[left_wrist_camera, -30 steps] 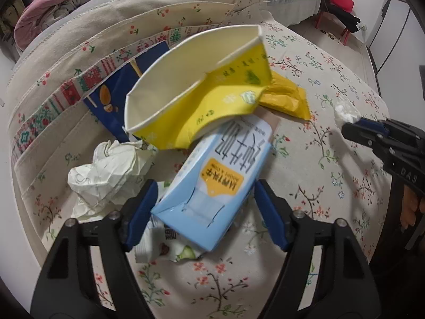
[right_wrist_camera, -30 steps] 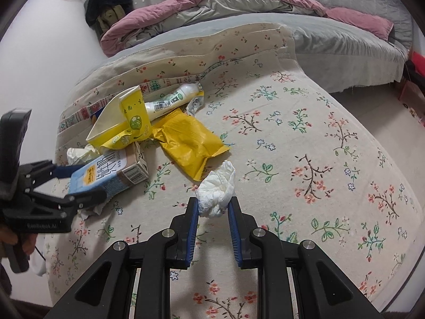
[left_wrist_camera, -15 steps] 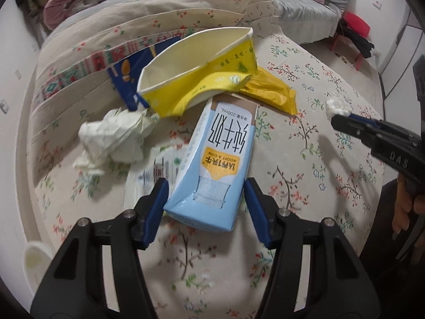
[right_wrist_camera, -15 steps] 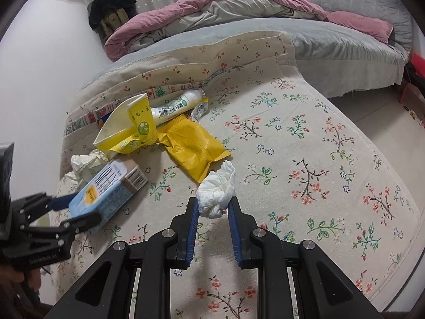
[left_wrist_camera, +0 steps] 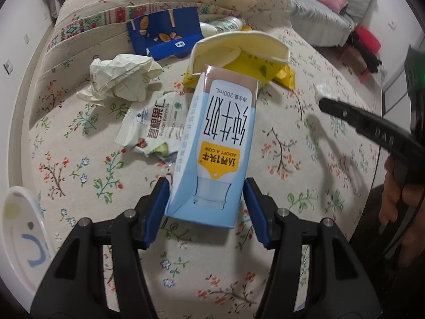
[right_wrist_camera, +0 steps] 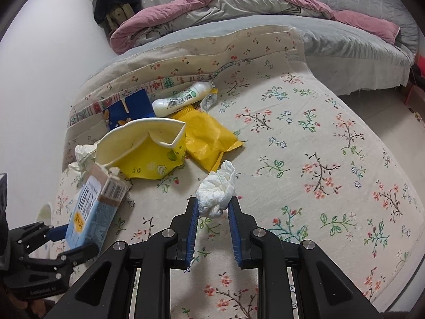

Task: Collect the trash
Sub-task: 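Carry the milk carton over the bin with the left gripper while the right gripper holds the tissue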

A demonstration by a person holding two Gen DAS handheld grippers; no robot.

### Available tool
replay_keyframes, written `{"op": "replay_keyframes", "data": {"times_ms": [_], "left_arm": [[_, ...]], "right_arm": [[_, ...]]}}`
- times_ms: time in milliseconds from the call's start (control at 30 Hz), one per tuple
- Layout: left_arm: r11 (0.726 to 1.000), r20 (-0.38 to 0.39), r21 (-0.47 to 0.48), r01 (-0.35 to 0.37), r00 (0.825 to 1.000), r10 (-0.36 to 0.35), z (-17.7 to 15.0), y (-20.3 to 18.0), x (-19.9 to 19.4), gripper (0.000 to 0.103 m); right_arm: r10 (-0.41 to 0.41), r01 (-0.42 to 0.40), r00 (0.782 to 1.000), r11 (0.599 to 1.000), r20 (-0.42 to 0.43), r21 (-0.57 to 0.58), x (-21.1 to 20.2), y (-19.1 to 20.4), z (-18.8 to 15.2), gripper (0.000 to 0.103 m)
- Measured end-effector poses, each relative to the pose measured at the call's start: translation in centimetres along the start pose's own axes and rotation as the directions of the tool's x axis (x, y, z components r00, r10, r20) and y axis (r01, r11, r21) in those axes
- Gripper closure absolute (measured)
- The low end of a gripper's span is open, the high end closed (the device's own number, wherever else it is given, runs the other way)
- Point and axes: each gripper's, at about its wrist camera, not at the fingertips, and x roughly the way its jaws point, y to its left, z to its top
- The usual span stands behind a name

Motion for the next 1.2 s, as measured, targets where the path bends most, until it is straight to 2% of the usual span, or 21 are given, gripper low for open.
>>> {"op": "replay_keyframes", "data": {"times_ms": [200,500,933,1200], "left_arm": [[1.0,0.055,-0.022,0.004,0.998,-0.002,-0.2,-0.5,-0.4,0.046],[0.996,0.115,-0.079,0.027,0.993,-0.018,-2.7,0.5,-3.5,0.046],[0.977,0.174,-0.21,-0.042,0.982,0.079,-5.6,5.7,-7.1,0.046],[0.951,0.158,-0.298,-0.086,0.978,0.138,-8.3,9.3,-8.5,0.046]], "right_arm": [[0.007,-0.007,1.0,1.0,0.011,-0.01,-0.3,0.5,0.2,0.08],[0.034,-0.034,0.999,0.998,0.013,-0.046,-0.6,2.4,0.2,0.08],[0.075,-0.075,0.997,0.983,-0.005,-0.165,-0.3,8.8,-0.7,0.08],[0.101,-0.104,0.995,0.967,-0.024,-0.234,0.3,12.9,-1.5,0.08]]}}
